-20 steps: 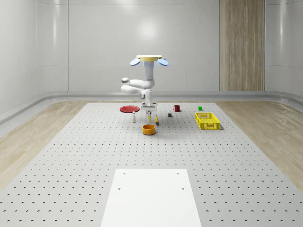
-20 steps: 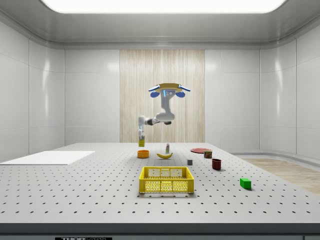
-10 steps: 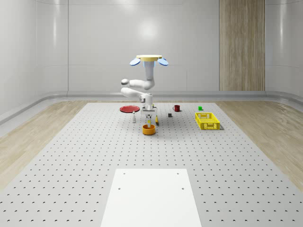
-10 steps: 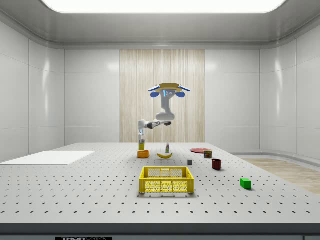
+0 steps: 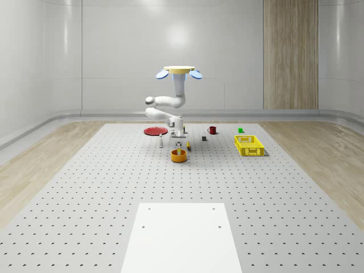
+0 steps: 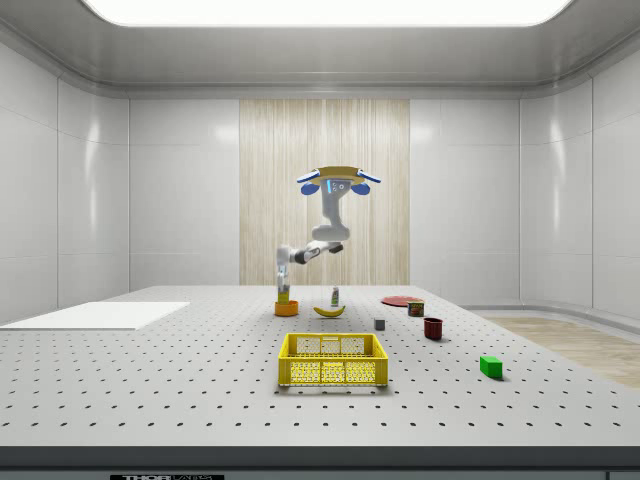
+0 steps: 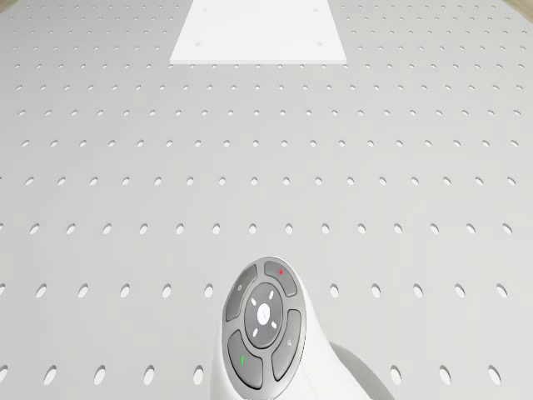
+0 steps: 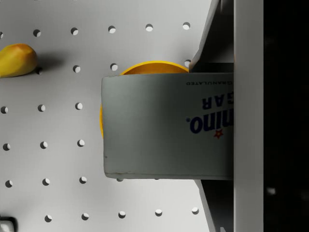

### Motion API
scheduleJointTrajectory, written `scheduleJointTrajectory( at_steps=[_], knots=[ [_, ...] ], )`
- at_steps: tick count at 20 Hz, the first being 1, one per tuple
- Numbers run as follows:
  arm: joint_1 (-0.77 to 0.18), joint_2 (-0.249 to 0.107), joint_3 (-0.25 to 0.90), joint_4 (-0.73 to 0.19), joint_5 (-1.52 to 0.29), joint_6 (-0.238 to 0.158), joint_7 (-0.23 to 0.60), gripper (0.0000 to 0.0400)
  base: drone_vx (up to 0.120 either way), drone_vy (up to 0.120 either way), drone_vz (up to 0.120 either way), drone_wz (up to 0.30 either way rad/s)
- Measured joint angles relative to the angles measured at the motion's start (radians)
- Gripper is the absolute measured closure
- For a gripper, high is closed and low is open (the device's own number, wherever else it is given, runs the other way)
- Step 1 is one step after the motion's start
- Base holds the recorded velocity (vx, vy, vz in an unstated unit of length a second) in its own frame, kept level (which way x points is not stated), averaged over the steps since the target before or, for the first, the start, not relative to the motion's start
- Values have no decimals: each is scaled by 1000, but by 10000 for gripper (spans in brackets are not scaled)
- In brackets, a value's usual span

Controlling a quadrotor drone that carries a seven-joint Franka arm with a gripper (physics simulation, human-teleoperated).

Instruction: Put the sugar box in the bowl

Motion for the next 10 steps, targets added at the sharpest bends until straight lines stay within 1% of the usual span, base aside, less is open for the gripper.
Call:
scheduleJointTrajectory(
  at_steps=[4, 5, 6, 7, 8, 10],
  knots=[
    [-10, 13, -36, 22, -36, 11, -1, 233, 0, 0, 0, 0],
    [-11, 15, -42, 25, -42, 13, -2, 216, 0, 0, 0, 0],
    [-12, 18, -48, 29, -46, 15, -10, 168, 0, 0, 0, 0],
    [-12, 21, -52, 31, -49, 16, -18, 131, 0, 0, 0, 0],
    [-11, 24, -55, 33, -52, 16, -25, 102, 0, 0, 0, 0],
    [-7, 28, -53, 31, -50, 11, -37, 62, 0, 0, 0, 0]
  ],
)
